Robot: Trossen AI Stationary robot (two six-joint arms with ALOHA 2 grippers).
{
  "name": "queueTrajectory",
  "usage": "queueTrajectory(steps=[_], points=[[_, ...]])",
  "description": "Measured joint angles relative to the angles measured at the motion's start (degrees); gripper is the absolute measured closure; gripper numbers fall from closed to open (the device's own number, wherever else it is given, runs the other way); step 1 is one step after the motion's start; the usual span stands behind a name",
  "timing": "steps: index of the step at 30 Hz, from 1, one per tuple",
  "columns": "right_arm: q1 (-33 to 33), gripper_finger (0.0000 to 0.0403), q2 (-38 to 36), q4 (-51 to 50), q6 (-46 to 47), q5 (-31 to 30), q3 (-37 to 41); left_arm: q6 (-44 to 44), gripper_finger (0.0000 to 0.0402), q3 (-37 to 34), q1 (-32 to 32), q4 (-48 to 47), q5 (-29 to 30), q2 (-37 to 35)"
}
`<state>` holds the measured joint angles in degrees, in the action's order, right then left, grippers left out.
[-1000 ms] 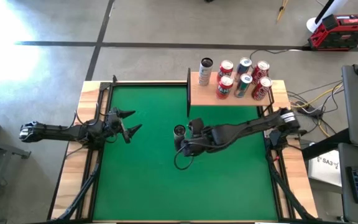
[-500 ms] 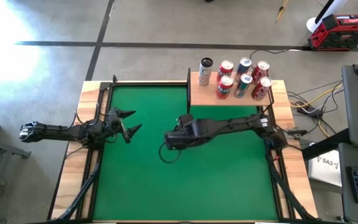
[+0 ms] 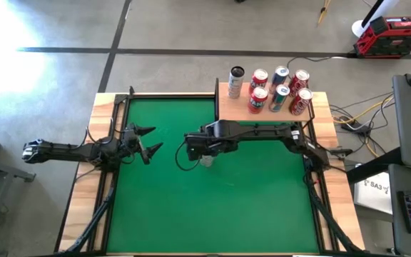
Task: Place canned beverage on shelf
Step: Put the white-yellow soda can on the shelf and align it with the other white-yellow soda can
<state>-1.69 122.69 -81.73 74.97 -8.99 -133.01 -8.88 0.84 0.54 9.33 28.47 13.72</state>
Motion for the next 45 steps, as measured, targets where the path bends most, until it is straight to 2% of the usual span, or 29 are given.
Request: queueTrajectory(steps=[16, 33, 36, 41, 45], points=[[1.48, 0.0075, 1.51, 0.85, -0.66, 0.00, 0.44, 0.00, 0.0017, 0.00, 0.00, 0.00, 0.00, 0.02], [1.84, 0.0078, 1.62, 6.43, 1.52, -0.02, 6.27, 0.00, 0.0017, 0.00, 0.00, 0.02, 0.00, 0.02], [1.97, 0.0094, 1.62, 7.36, 1.54, -0.06, 6.77, 0.00, 0.0017, 0.00, 0.00, 0.00, 0.00, 0.07], [1.97, 0.0145, 1.62, 7.55, 2.07, -0.22, 6.80, 0.00, 0.0017, 0.00, 0.00, 0.00, 0.00, 0.07], [1.92, 0.0151, 1.33, 6.60, 4.91, -0.19, 6.80, 0.00, 0.0017, 0.00, 0.00, 0.00, 0.00, 0.08]])
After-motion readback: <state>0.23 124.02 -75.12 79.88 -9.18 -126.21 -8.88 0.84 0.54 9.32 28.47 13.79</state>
